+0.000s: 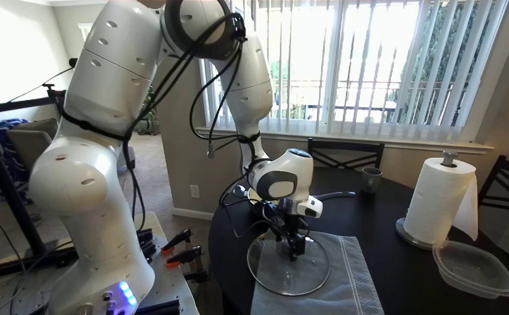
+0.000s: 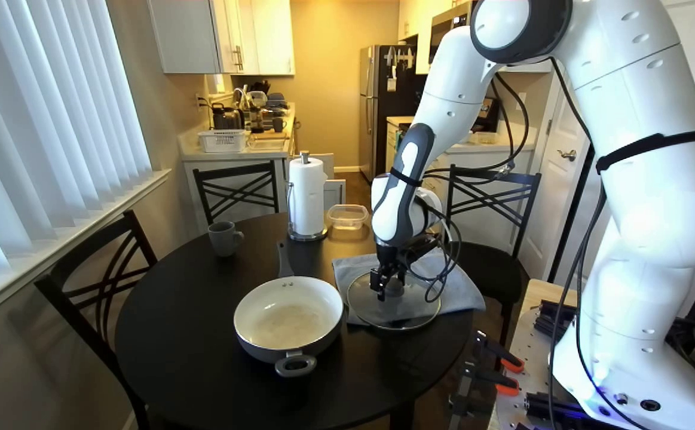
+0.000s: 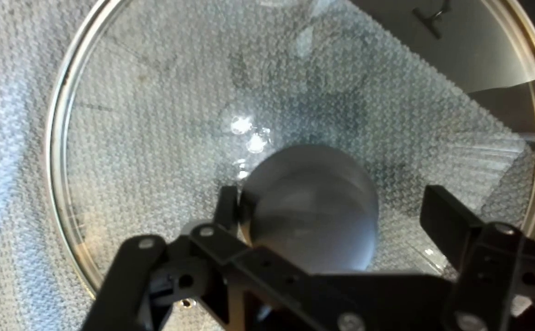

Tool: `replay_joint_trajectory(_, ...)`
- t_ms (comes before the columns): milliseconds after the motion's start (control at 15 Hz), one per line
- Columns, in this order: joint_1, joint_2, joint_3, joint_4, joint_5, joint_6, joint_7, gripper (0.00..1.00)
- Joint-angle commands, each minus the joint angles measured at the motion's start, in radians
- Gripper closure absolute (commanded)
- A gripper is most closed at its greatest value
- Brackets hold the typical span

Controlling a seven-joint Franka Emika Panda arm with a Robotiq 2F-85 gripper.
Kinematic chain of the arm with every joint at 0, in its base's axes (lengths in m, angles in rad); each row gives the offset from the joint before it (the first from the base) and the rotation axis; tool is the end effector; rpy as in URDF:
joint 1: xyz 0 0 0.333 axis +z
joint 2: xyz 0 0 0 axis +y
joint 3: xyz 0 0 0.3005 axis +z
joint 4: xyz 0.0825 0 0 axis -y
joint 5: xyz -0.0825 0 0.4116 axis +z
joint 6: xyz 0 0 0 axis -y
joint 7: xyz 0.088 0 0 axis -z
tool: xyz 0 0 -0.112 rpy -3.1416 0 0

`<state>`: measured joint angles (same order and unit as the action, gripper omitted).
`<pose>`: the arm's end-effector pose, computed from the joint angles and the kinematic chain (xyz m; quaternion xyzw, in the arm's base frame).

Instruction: Put the lid on the pot

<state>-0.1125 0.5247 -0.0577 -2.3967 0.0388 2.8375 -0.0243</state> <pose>0.4630 -0.0862 0.0496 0.9952 -0.0882 -0.0420 0.0055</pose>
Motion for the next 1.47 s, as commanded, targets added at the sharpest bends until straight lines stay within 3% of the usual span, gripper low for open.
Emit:
replay_joint_trajectory(0, 0.045, -0.023, -0.009, -0.057, 0.006, 0.053, 0.062, 0.0)
replay_joint_trajectory(667, 0.021, -0.049, -0.012, -0.13, 0.026, 0.186, 0.1, 0.0)
replay_joint_trajectory(1133, -0.048, -0.114, -0.03, -0.13, 0.025, 0.154, 0.071, 0.0)
replay_joint_trajectory(1400, -0.082, -0.119, -0.008, -0.097, 0.029, 0.082, 0.048, 0.0)
